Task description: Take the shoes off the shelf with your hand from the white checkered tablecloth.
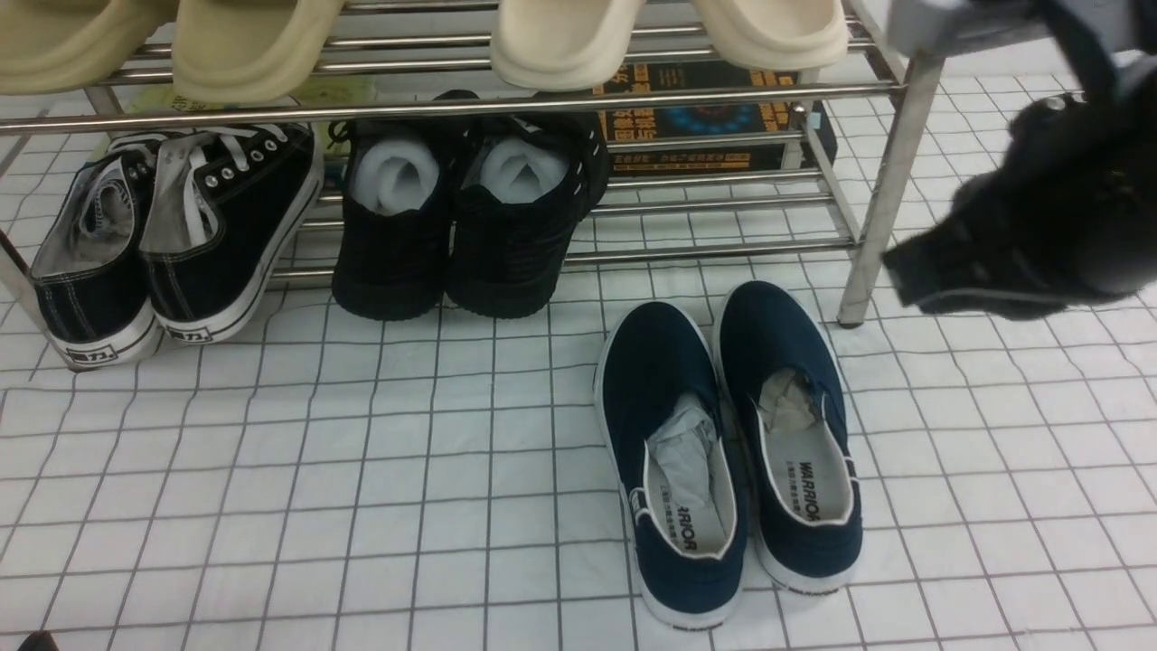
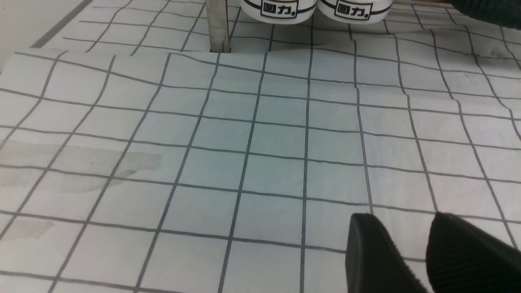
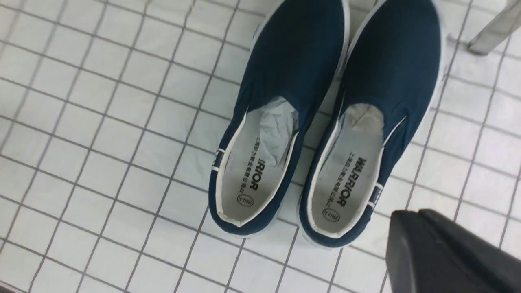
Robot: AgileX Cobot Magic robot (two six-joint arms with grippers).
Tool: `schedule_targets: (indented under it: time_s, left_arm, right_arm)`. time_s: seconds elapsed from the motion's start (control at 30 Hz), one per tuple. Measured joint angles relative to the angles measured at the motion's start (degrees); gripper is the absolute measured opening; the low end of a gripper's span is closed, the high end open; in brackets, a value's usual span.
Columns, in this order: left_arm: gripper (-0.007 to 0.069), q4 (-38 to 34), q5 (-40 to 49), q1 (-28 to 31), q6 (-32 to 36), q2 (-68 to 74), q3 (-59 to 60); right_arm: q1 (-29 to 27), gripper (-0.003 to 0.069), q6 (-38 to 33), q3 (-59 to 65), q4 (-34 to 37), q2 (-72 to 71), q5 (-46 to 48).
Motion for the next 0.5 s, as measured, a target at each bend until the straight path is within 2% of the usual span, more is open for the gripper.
schedule_targets:
  time_s: [0.23,0.5]
  left_arm:
    - [0.024,0.0,0.0,0.0,0.0,0.0,0.0]
    - [0.024,0.0,0.0,0.0,0.0,0.0,0.0]
  right_arm:
    - [0.0,-0.0015,-0.5,20.2,0.0,-14.6,-17.5]
    - [0.0,-0.0013,-0.5,25.0,0.2,-20.8,-20.8]
